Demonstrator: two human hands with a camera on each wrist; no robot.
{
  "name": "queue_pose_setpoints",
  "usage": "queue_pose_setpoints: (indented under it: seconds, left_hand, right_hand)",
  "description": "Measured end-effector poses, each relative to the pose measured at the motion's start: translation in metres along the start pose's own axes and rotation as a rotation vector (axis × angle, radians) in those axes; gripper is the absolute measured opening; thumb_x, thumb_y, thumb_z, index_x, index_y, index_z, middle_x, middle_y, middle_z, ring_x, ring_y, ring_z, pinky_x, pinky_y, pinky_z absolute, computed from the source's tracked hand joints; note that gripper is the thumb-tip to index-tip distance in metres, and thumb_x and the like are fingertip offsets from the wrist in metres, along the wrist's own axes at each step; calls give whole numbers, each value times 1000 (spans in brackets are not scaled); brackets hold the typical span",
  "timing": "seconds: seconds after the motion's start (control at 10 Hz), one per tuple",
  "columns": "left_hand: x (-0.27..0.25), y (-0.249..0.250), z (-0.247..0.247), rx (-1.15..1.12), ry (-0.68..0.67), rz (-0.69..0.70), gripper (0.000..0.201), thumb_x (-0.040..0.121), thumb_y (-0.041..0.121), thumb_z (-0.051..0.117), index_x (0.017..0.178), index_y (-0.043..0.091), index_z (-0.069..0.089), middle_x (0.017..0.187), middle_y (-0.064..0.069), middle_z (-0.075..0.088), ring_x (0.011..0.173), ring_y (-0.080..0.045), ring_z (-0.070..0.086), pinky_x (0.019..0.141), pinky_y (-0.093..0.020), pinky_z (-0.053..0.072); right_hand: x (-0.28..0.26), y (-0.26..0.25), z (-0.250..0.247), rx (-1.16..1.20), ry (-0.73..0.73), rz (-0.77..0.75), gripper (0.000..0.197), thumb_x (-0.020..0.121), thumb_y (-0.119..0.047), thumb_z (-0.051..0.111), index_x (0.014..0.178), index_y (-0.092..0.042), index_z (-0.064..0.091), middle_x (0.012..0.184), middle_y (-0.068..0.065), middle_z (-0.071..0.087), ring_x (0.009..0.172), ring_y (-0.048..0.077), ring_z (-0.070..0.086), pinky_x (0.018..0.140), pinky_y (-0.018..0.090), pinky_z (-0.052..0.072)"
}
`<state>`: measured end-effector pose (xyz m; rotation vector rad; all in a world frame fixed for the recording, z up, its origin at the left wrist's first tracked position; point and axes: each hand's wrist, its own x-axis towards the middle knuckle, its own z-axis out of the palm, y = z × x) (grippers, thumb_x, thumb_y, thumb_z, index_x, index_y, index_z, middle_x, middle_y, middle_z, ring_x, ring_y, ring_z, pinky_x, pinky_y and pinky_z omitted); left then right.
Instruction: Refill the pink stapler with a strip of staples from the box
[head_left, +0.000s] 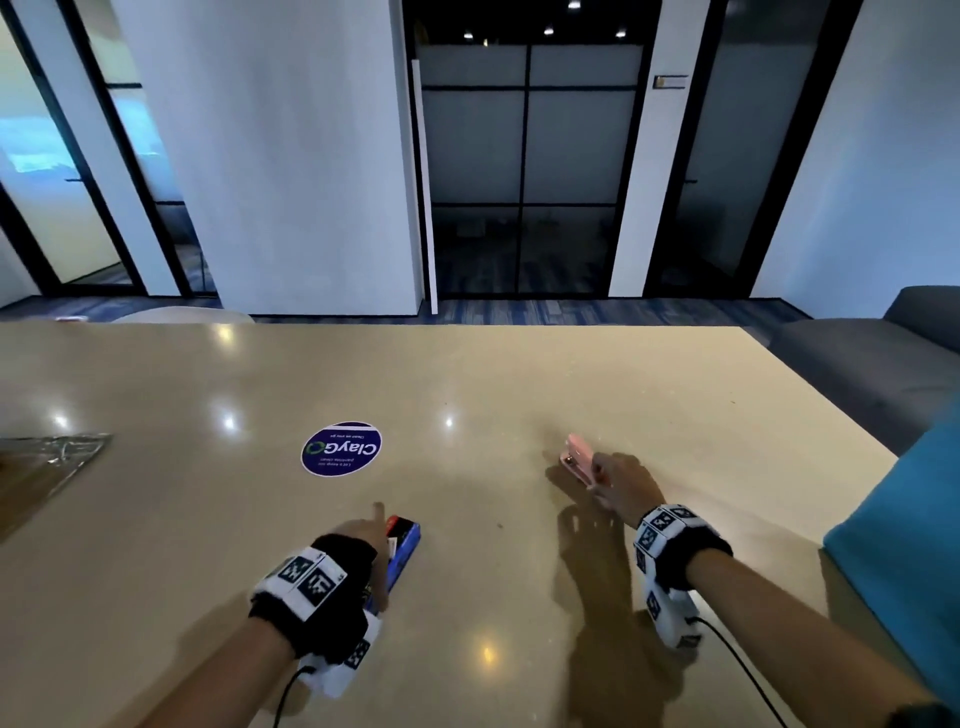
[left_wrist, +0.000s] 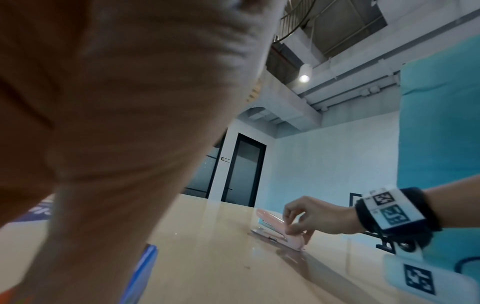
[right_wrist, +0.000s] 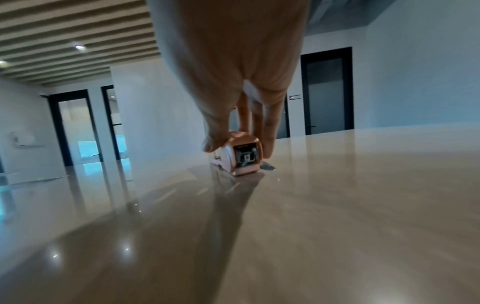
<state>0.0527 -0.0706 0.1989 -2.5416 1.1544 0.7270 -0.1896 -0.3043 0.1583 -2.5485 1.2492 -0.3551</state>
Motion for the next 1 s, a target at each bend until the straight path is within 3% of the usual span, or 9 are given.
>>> queue_pose_setpoints:
  seconds: [0.1,0.2,0.3,0.4,0.6,0.8,0.9,1.0]
  left_hand:
    - [2,0,6,-38,32,8,110,75,15,76,150,0,-3,143,-19,46,132,-33,48,106,-38,43]
    - [12,2,2,-70,78,35,105,72,15,77,148,1,5,136,-17,53,124,-32,55,98,-38,48]
    - [26,10,-6,-158,156,76,95,70,13,73,144,7,14,123,-17,62,112,-35,62,88,-39,53]
    - [43,26,-22,-209,182,141,74,76,13,66,139,14,26,119,-19,63,107,-36,64,86,-40,53]
    - [81,60,-56,-262,275,129,49,87,13,61,133,13,46,132,-15,56,118,-31,58,95,-34,47]
    - [106,71,-70,-267,317,115,43,93,16,55,135,12,45,127,-13,54,122,-32,55,99,-34,44]
    - [104,68,-72,-268,302,116,44,92,20,56,135,13,45,134,-16,53,121,-34,56,99,-36,44]
    - [106,61,-73,-255,299,119,47,92,27,54,135,12,44,131,-18,57,117,-36,59,95,-39,47]
  right_hand:
    - [19,-6,2,38,29,85,23,80,-10,69,100,-4,62,106,20,62,99,34,59,82,39,50]
    - [38,-6,5,126,41,122,16,77,1,65,93,-4,65,101,22,66,88,32,67,77,40,57]
    - [50,-7,7,200,20,194,22,86,-2,55,107,-2,63,113,22,62,95,32,65,84,35,52]
    - [60,-7,12,273,-12,281,29,93,-10,46,119,-4,57,127,19,54,117,32,51,95,34,43]
    - [74,-7,13,327,-30,339,31,94,-11,43,123,-5,53,131,17,52,120,29,50,98,33,41]
    - [79,-2,11,251,-70,305,34,91,-9,49,125,-7,51,132,14,50,120,28,48,94,29,41]
    - [75,-5,5,213,-106,275,35,91,-9,49,126,-7,52,133,15,49,121,29,47,95,30,41]
    - [74,-10,-3,200,-73,251,33,91,-8,48,123,-6,54,131,17,51,118,31,49,97,34,42]
